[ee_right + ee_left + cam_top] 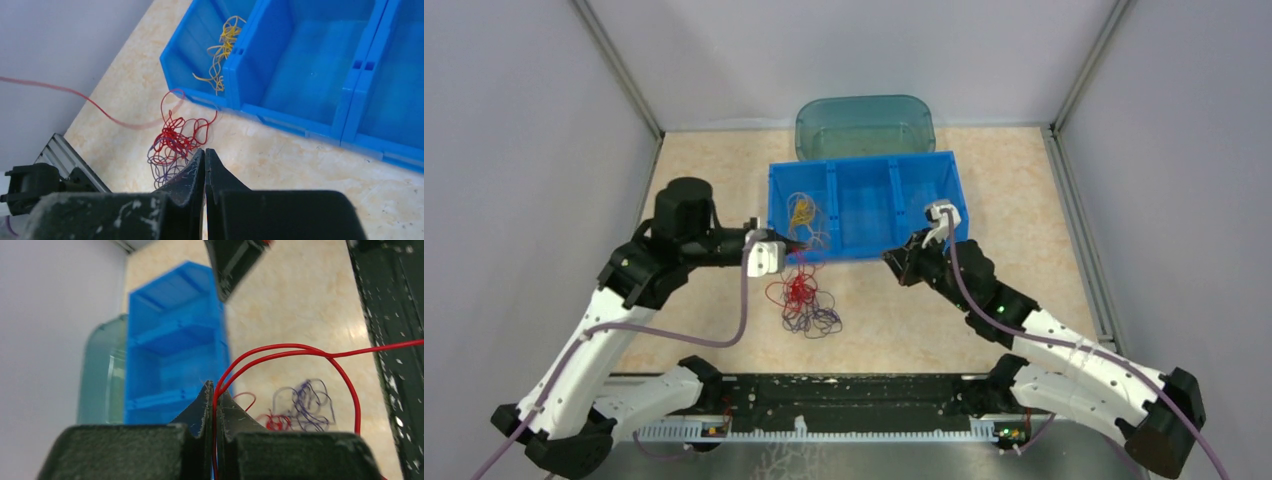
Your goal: Untangle the cables
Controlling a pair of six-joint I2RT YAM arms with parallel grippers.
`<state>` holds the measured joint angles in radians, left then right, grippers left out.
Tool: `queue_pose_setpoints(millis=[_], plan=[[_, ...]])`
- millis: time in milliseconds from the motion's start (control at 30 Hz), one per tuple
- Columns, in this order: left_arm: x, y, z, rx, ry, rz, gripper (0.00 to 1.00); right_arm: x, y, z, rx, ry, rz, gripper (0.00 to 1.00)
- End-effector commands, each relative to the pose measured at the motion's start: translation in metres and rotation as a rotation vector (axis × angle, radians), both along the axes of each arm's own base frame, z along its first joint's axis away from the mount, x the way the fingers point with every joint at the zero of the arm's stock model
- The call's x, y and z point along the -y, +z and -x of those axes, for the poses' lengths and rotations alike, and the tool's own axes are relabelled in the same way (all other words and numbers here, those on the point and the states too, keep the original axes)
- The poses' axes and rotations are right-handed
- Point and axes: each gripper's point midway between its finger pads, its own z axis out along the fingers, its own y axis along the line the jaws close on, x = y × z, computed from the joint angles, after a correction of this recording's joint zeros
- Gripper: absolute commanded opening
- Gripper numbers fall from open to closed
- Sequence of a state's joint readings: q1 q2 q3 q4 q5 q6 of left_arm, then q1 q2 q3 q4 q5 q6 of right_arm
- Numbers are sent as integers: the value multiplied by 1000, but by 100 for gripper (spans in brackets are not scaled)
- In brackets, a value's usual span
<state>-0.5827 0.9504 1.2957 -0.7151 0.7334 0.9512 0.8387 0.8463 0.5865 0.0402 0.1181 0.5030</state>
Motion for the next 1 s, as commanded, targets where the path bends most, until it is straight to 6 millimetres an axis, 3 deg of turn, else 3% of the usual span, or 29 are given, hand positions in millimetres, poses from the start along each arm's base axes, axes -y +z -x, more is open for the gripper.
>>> queue_pose_setpoints(millis=[0, 67, 100, 167, 333, 533, 667, 767, 967], plan=[[-12, -50, 14, -27, -48, -137, 0, 5, 3, 4, -10, 22, 50, 4], [-23, -65, 8, 28, -35, -234, 0, -5, -17, 11, -59, 81, 51, 31], [-28, -71, 6, 25, -14, -264, 0, -12, -26, 15, -82, 114, 44, 37], [-36, -86, 4, -20, 24, -314, 0, -28, -46, 28, -114, 208, 42, 46], [-61, -150, 13, -95, 54, -464, 0, -82, -80, 66, -226, 485, 91, 55], [-77, -203, 11, -65, 125, -503, 0, -117, -135, 82, -297, 564, 191, 50], [-84, -221, 0, -33, 191, -517, 0, -121, -153, 69, -299, 487, 226, 41], [-87, -230, -12, 13, 236, -523, 0, -122, -153, 58, -278, 424, 214, 32], [-100, -261, -32, 142, 298, -588, 0, -119, -132, 46, -184, 372, 157, 9]])
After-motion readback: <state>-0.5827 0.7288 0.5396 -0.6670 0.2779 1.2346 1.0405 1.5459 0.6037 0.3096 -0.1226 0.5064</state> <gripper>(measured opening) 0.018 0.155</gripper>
